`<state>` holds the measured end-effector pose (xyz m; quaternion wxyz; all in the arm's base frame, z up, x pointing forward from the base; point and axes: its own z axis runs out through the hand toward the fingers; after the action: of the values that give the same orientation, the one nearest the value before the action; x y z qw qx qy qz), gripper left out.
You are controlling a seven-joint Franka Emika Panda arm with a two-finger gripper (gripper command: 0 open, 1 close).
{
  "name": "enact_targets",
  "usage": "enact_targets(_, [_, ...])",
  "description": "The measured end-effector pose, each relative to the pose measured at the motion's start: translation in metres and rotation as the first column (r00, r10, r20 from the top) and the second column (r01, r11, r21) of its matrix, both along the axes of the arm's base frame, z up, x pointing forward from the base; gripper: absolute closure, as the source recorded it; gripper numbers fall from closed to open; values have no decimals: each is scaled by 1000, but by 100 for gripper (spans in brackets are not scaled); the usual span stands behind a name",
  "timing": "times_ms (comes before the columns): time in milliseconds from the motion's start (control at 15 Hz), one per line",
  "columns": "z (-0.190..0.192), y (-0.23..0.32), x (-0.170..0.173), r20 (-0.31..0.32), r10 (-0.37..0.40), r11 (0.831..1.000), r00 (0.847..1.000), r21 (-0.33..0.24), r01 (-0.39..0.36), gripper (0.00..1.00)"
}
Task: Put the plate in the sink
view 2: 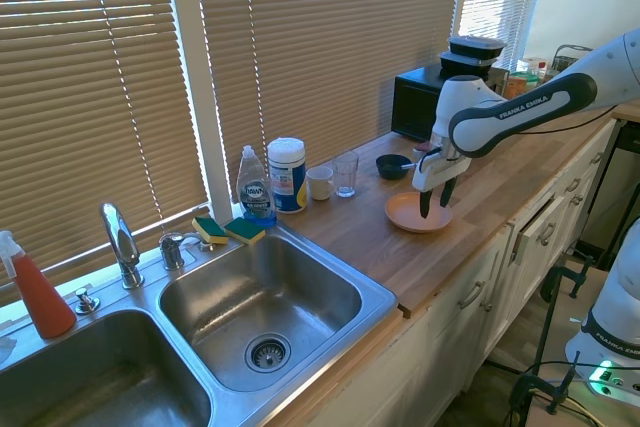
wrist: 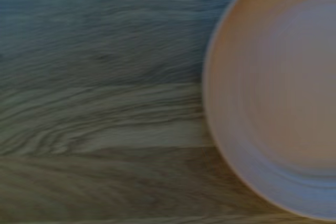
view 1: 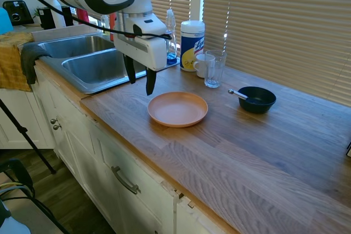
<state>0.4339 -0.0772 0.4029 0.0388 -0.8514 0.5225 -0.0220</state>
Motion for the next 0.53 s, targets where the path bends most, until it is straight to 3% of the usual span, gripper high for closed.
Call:
enact_targets(200, [-18, -46, -3, -2, -122, 992, 993, 39, 122, 0])
enact_targets(533, [-61, -108, -12, -37, -287, 955, 957, 71, 289, 0])
